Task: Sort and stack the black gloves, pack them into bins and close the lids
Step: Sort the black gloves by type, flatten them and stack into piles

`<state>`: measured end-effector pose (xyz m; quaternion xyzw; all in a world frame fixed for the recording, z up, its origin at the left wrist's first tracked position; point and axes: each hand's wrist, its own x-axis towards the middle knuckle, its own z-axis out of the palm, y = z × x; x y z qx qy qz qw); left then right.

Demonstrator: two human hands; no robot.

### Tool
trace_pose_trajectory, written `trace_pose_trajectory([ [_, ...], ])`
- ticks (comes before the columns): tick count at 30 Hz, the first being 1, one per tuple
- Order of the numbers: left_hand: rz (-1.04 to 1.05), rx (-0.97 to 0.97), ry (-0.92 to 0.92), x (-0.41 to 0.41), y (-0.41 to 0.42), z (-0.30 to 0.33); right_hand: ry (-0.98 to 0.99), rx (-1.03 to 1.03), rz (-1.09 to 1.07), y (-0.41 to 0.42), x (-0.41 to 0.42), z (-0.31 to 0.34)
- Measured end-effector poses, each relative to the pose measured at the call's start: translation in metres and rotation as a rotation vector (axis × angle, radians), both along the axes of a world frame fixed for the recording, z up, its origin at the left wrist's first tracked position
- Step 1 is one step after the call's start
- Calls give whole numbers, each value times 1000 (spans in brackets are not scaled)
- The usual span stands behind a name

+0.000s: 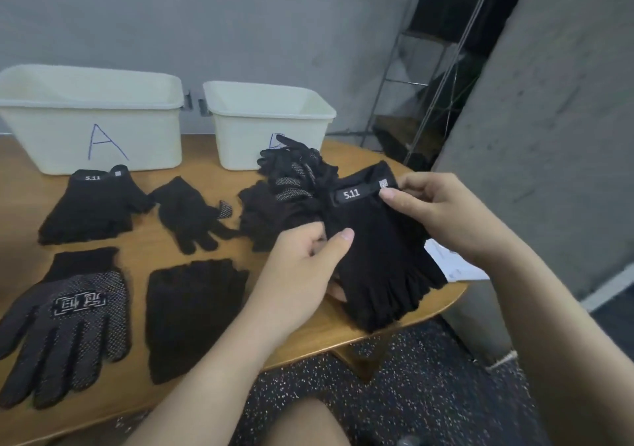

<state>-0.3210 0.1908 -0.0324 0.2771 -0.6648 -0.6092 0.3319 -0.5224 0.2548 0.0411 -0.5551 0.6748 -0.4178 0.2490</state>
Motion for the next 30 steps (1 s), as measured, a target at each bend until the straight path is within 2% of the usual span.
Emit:
trace_pose_trajectory([
  [5,51,37,-128,-21,-3,-8,37,58,-21,-4,-19,-16],
  [10,168,-157,-264,-28,-9,-16,83,49,-32,-15,-24,-24],
  [22,130,-322,-260,-35,-22,-26,126,62,-53,-28,-47,-34],
  [25,153,-330,-254,-36,-23,-27,318,21,-134,-26,-49,-44],
  [28,194,-337,-254,-35,-25,-28,563,-131,-201,-19,-40,-45],
  [30,254,-387,-265,-34,-26,-30,698,-230,-171,-14,-32,-46],
])
